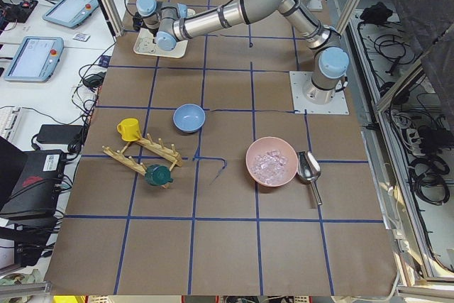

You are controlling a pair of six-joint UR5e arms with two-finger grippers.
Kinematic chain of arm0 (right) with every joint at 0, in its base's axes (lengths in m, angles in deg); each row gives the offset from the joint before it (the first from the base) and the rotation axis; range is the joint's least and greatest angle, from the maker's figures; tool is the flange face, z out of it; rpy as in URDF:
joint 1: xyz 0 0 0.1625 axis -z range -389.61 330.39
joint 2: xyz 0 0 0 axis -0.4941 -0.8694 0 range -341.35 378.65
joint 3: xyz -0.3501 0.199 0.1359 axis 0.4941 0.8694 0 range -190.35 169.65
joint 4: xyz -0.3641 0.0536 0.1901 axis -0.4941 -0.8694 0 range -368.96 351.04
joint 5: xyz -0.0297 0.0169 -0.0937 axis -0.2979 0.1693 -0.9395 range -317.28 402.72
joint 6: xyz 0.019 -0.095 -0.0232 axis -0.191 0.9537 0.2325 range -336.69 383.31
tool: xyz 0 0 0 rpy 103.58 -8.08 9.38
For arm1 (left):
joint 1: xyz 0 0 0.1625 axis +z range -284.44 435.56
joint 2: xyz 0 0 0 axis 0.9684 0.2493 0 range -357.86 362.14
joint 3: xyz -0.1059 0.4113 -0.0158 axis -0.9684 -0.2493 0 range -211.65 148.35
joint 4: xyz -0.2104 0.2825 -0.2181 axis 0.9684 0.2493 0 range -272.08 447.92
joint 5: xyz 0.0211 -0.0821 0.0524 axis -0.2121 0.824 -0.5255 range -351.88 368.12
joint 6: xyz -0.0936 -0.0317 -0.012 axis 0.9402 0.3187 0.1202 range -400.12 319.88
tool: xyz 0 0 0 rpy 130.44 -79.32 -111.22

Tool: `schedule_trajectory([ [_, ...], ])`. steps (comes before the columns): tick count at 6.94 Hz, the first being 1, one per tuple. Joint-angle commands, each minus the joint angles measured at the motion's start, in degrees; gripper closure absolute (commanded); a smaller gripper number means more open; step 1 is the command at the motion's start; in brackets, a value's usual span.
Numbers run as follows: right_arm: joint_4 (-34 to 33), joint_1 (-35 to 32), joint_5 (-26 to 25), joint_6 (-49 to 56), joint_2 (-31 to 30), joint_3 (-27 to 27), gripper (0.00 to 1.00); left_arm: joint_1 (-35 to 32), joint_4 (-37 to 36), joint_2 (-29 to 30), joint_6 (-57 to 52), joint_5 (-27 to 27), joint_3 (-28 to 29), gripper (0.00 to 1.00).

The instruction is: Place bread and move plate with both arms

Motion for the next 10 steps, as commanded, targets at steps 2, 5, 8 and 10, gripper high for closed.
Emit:
schedule_trajectory([
  [2, 0.00, -0.01, 0.07, -0.05, 0.04, -0.09, 0.00, -0.51, -0.34, -0.67, 0.39, 0.05, -1.38, 0.00],
  [5, 0.00, -0.01, 0.07, 0.04, 0.04, -0.09, 0.00, 1.41, 12.71, -9.43, -0.40, -6.85, -1.38, 0.00],
  [8, -0.08, 0.08, -0.02, 0.04, 0.04, -0.09, 0.00, 4.76, 23.00, -21.21, -1.11, -14.58, -5.14, 0.00],
  [10, -0.08, 0.08, -0.02, 0.04, 0.04, -0.09, 0.00, 6.08, 32.22, -30.08, -1.54, -24.23, -9.88, 0.00],
])
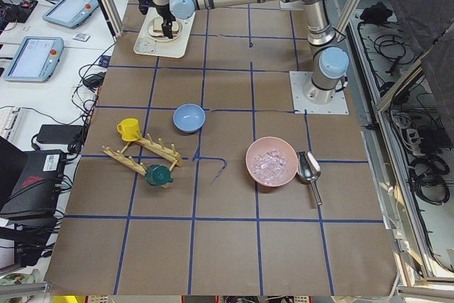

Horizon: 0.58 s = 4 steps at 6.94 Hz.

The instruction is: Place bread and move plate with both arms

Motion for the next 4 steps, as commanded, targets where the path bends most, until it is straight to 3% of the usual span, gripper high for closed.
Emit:
schedule_trajectory([
  [1, -0.01, 0.05, -0.09, 0.01, -0.09, 0.00, 0.00, 1.39, 6.32, -8.38, -1.05, -6.77, -5.90, 0.00],
  [4, -0.01, 0.05, -0.18, 0.01, -0.18, 0.09, 0.00, 1.57, 5.88, -18.84, -0.27, -6.43, -13.38, 0.00],
])
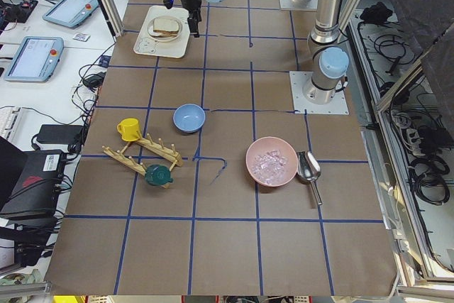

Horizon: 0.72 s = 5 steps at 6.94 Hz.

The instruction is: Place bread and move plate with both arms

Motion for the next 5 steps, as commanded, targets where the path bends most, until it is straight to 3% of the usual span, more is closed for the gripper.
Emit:
schedule_trajectory([
  [1, 0.09, 0.00, -0.10, 0.00, -0.02, -0.08, 0.00, 0.40, -0.12, -6.17, 0.57, 0.12, -4.10, 0.00],
  [5, 0.00, 0.00, -0.01, 0.00, -0.02, -0.08, 0.00, 0.58, -0.30, -9.61, 0.49, 0.12, -7.81, 0.00],
])
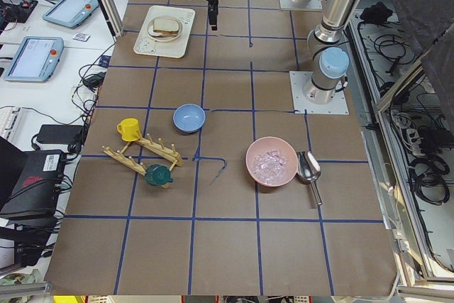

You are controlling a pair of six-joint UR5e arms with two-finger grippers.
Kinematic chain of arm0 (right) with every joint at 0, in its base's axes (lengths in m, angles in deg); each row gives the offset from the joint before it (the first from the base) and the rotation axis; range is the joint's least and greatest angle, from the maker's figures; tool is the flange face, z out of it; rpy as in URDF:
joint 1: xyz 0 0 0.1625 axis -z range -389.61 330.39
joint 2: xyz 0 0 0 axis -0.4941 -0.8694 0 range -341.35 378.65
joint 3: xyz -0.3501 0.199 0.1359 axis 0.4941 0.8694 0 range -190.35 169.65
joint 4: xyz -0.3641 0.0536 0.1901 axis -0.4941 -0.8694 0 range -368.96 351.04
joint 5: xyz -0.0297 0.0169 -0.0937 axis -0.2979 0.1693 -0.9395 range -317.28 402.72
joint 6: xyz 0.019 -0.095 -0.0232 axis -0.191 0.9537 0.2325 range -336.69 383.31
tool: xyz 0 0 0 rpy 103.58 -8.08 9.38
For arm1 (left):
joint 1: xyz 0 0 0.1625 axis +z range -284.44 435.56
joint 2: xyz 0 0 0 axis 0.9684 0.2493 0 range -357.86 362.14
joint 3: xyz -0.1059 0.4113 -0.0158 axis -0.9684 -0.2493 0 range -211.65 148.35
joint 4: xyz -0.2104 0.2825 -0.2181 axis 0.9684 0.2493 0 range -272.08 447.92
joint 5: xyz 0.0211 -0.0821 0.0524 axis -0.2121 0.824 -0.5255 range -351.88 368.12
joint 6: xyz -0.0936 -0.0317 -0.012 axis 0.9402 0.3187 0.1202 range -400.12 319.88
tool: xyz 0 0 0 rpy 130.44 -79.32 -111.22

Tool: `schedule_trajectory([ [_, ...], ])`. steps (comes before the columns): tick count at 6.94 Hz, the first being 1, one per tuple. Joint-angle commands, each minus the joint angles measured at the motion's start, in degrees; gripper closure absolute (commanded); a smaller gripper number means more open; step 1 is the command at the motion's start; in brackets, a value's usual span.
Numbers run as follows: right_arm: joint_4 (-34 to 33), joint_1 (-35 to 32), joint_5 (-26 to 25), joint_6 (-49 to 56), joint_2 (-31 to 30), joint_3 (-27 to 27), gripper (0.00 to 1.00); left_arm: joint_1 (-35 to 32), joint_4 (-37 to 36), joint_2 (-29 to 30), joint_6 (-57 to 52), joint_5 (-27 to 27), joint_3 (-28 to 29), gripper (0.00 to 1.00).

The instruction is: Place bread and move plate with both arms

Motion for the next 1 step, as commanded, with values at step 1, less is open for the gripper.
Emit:
schedule_trajectory([
  [1, 0.00, 0.00, 0.00, 0.00, 0.00, 0.00, 0.00, 0.06, -0.05, -0.33, -0.46, -0.04, -0.43, 0.00],
])
